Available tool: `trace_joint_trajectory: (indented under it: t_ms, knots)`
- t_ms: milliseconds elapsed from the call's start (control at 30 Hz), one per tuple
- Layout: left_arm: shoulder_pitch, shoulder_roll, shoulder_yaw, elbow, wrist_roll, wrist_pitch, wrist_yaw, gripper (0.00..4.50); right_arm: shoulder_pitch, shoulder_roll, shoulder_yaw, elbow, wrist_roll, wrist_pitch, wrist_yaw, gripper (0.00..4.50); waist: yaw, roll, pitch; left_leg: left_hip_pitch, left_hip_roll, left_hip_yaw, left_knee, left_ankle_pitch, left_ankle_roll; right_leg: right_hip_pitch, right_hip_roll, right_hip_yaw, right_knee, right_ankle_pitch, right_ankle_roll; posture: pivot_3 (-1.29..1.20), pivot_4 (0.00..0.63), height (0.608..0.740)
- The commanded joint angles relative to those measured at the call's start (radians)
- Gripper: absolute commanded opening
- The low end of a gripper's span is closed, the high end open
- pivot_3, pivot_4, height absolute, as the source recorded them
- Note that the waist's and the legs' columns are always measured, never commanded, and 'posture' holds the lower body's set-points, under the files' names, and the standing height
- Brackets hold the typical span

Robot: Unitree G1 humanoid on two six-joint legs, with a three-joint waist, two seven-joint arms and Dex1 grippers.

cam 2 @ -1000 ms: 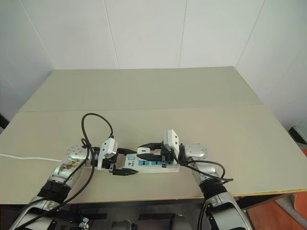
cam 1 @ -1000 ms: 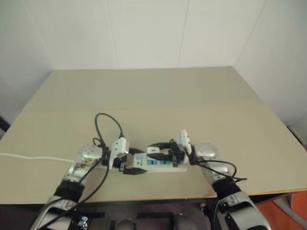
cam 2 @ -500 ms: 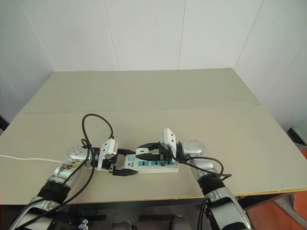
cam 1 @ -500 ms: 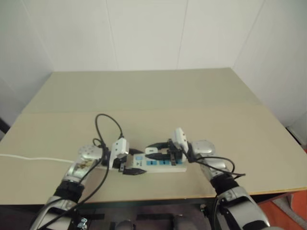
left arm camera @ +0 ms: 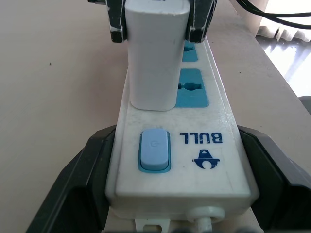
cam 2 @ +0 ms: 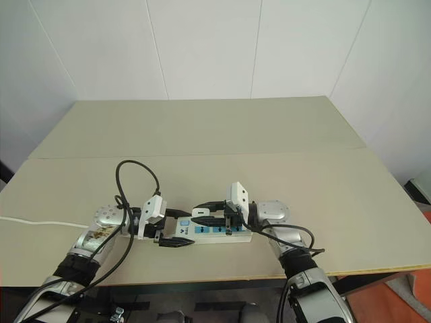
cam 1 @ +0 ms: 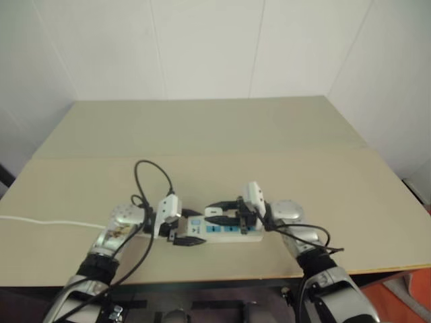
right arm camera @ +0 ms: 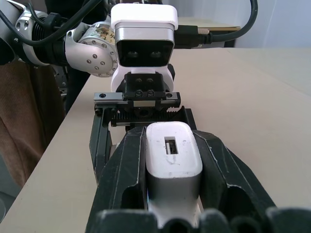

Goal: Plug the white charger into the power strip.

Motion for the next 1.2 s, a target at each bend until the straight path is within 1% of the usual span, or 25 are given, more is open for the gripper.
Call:
trace_joint_trajectory:
  t_ms: [33, 167, 200, 233, 433, 500, 567, 700, 900, 1033, 1200]
  knots:
    - [0.001, 0.011, 0.005, 0.028, 0.019, 0.006, 0.01, 3.28, 0.039, -0.028, 0.01, 0.032, -0.051, 0.015, -0.009, 2.5, 0.0, 0.0, 0.0, 0.0, 0.0, 0.0, 0.0, 0.0, 0.0, 0.0, 0.0, 0.0, 0.0, 0.0, 0.0, 0.0, 0.15, 0.74]
    - [0.0, 0.008, 0.005, 0.031, 0.019, 0.003, 0.011, 3.28, 0.039, -0.031, 0.013, 0.021, -0.051, 0.034, -0.005, 3.8, 0.0, -0.001, -0.001, 0.001, 0.0, 0.0, 0.0, 0.0, 0.0, 0.001, 0.0, 0.0, 0.0, 0.0, 0.0, 0.0, 0.15, 0.74]
    - [-0.001, 0.008, 0.005, 0.032, 0.019, 0.004, 0.011, 3.28, 0.038, -0.033, 0.014, 0.016, -0.049, 0.039, 0.001, 4.23, 0.0, -0.001, -0.001, 0.001, 0.0, 0.0, 0.0, 0.0, 0.0, 0.001, 0.0, 0.0, 0.0, 0.0, 0.0, 0.0, 0.15, 0.74]
    - [-0.002, 0.007, 0.005, 0.033, 0.019, 0.003, 0.012, 3.28, 0.037, -0.035, 0.015, 0.012, -0.045, 0.047, 0.009, 4.49, 0.0, -0.001, -0.001, 0.001, 0.0, 0.0, 0.0, 0.0, 0.0, 0.001, 0.0, 0.0, 0.0, 0.0, 0.0, 0.0, 0.15, 0.74]
    - [-0.007, -0.002, 0.008, 0.037, 0.013, 0.01, 0.015, 3.28, 0.022, -0.052, 0.007, -0.001, -0.035, 0.073, 0.034, 4.49, 0.001, -0.001, -0.001, 0.001, 0.0, 0.0, 0.0, 0.0, 0.0, 0.001, 0.0, 0.0, -0.001, 0.0, 0.0, 0.0, 0.15, 0.74]
    - [-0.009, -0.001, 0.009, 0.024, -0.002, 0.037, 0.003, 4.0, 0.017, -0.06, 0.0, -0.007, -0.035, 0.071, 0.033, 4.5, 0.001, -0.001, -0.001, 0.001, 0.0, 0.0, 0.0, 0.0, 0.0, 0.001, 0.0, 0.0, -0.001, 0.0, 0.0, 0.0, 0.15, 0.74]
    - [-0.009, 0.005, 0.019, 0.005, -0.022, 0.06, -0.012, 4.47, 0.01, -0.068, -0.009, -0.012, -0.031, 0.073, 0.038, 4.5, 0.001, -0.001, -0.001, 0.0, 0.0, 0.0, 0.0, 0.0, 0.0, 0.0, 0.0, 0.0, -0.001, 0.0, 0.0, 0.0, 0.15, 0.74]
    - [-0.002, 0.022, 0.041, -0.057, -0.059, 0.093, -0.037, 4.47, 0.002, -0.089, -0.021, -0.023, -0.03, 0.06, 0.042, 4.5, 0.002, -0.002, -0.001, -0.002, 0.0, 0.0, 0.0, 0.0, 0.0, -0.001, 0.0, 0.0, -0.002, 0.0, 0.0, 0.0, 0.15, 0.74]
    - [0.043, 0.041, 0.081, -0.201, -0.115, 0.133, -0.019, 4.47, -0.004, -0.154, -0.06, -0.088, 0.002, 0.076, 0.06, 4.5, 0.005, -0.001, 0.001, -0.003, 0.0, 0.0, 0.0, 0.0, 0.0, -0.001, -0.001, 0.0, -0.003, 0.0, 0.0, 0.0, 0.15, 0.74]
    - [0.074, 0.083, 0.109, -0.298, -0.167, 0.191, -0.035, 4.47, 0.006, -0.232, -0.099, -0.156, 0.027, 0.09, 0.082, 4.5, 0.005, -0.001, 0.004, -0.004, 0.0, 0.0, 0.0, 0.0, 0.0, -0.003, -0.001, 0.0, -0.002, 0.0, 0.0, 0.0, 0.15, 0.74]
    - [0.109, 0.157, 0.179, -0.391, -0.226, 0.251, -0.027, 4.47, 0.034, -0.353, -0.173, -0.241, 0.066, 0.126, 0.106, 4.5, 0.004, -0.002, 0.007, -0.005, 0.0, 0.0, -0.001, 0.0, 0.0, -0.004, -0.001, 0.0, -0.003, 0.0, 0.0, 0.0, 0.15, 0.74]
